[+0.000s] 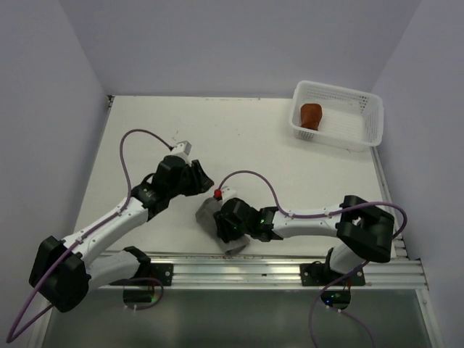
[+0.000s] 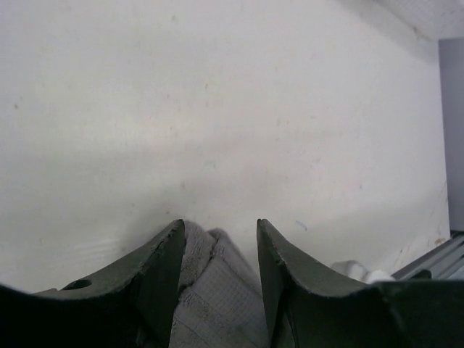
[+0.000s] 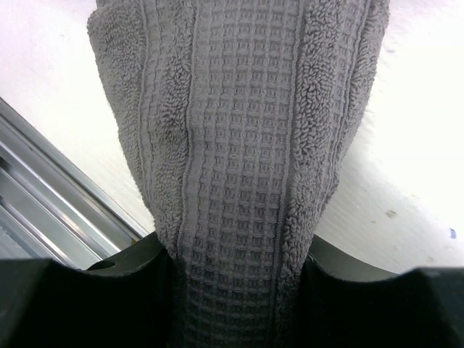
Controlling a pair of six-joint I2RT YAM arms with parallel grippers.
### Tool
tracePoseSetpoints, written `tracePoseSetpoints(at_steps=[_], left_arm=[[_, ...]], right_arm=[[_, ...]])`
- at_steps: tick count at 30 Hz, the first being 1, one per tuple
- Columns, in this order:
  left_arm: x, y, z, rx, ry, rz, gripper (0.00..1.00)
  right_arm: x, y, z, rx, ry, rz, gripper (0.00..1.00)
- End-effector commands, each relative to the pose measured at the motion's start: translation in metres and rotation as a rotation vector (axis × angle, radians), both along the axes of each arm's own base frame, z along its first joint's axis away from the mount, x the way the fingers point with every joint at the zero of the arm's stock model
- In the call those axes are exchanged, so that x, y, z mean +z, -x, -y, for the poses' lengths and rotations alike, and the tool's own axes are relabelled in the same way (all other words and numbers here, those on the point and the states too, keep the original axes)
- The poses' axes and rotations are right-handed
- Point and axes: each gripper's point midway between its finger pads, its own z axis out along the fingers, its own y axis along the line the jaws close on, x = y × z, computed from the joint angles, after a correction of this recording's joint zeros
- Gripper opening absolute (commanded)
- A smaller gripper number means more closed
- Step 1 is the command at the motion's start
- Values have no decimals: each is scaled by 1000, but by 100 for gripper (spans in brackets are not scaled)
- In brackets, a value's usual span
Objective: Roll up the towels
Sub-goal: Place the rolled towel into the container
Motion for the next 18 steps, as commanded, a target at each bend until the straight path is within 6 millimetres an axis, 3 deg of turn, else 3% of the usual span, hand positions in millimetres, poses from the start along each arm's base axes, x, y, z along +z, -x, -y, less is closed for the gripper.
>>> tracePoseSetpoints(at_steps=[1, 3, 7, 8, 10, 11, 12, 13, 14, 15, 17, 18], left_arm=[[57, -34, -6, -2, -47, 133, 49], [81, -48, -8, -1, -62, 172, 50], [102, -66, -17, 29, -103, 209, 50], [102, -70, -20, 35, -112, 208, 51], [101, -73, -23, 33, -124, 210, 51], [98, -76, -26, 34, -136, 203, 51], [94, -76, -28, 34, -144, 193, 51], [91, -76, -30, 36, -150, 189, 51], [88, -78, -34, 35, -160, 185, 51], [83, -79, -37, 38, -170, 178, 51], [78, -81, -44, 47, -187, 170, 51], [74, -82, -47, 46, -201, 168, 51]], right_arm=[[23, -15, 10, -25, -12, 9, 13], [44, -36, 14, -61, -53, 9, 10], [82, -90, 32, -126, -88, 58, 6], [90, -114, 46, -178, -91, 70, 6], [114, -142, 56, -206, -117, 89, 6], [120, -168, 80, -283, -113, 94, 5], [140, -185, 84, -301, -152, 117, 5], [145, -197, 90, -304, -165, 114, 4], [151, -218, 115, -369, -165, 122, 3], [173, -234, 122, -394, -188, 161, 3], [185, -262, 154, -463, -156, 204, 3], [204, -274, 163, -486, -160, 238, 3]])
